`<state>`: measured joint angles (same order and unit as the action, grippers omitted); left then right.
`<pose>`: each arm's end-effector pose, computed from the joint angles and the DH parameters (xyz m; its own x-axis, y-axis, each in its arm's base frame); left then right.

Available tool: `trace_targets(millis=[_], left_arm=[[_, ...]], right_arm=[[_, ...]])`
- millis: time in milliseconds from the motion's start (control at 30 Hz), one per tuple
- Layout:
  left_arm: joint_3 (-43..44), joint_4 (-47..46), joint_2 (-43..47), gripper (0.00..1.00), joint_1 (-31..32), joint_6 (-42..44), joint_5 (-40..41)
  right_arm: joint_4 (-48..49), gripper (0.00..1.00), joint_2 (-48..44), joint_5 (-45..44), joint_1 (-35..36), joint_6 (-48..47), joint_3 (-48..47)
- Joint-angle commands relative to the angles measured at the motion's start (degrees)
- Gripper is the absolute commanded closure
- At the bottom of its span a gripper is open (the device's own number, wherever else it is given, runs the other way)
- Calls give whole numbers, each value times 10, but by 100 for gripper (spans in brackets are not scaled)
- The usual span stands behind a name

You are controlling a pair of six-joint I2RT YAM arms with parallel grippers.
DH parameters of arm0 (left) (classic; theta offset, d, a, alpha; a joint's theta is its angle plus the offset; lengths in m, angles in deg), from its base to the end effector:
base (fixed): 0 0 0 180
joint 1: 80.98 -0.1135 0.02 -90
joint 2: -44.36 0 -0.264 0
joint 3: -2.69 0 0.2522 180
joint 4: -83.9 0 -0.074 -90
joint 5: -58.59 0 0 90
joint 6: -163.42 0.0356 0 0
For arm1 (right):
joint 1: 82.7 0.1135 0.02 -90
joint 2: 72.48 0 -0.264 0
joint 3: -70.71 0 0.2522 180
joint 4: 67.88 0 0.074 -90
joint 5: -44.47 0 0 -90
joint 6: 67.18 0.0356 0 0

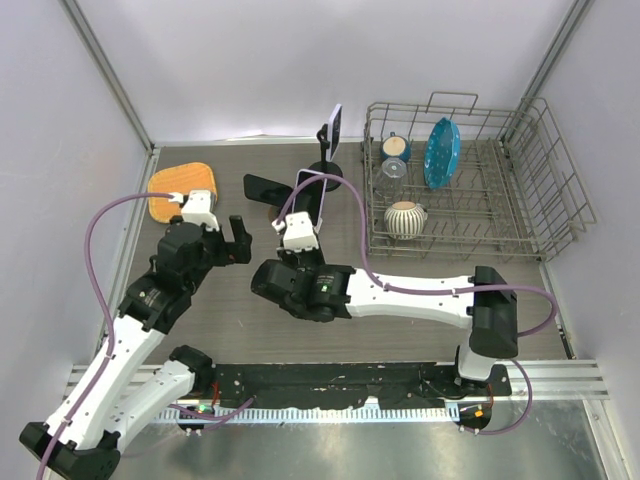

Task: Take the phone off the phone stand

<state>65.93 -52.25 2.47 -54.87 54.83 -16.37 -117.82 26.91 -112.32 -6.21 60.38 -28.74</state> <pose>0.1464 -0.0615 0.3401 -0.3926 -0.1505 -0.9073 0.0893 0.9756 -0.2004 0.1187 0.3541 0.3069 -0.2909 -0.1823 -0.9392 -0.0852 0.9827 -0.1643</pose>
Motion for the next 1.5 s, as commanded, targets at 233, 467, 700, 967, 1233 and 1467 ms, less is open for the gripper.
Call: trace_targets(millis=[233,467,700,967,1233,1467], left_arm=[[-52,-108,10,0,-3,68,-194],[-68,-145,-13,0,-1,88,-310],[-88,-193,-25,0,52,155,-339],[-77,-209,-113,5,98,206,-298],[-86,-260,-161,19,115,205,-319],[-93,-296,-197,29,127,208,-327]], right_arm=[[252,99,-135,28,0,-144,160],[332,99,-212,117,-23,-209,235],[359,99,-244,155,-31,-235,278],[374,99,-271,162,-32,-212,304],[386,99,-283,169,-32,-207,317],[388,99,-271,170,-32,-209,314]])
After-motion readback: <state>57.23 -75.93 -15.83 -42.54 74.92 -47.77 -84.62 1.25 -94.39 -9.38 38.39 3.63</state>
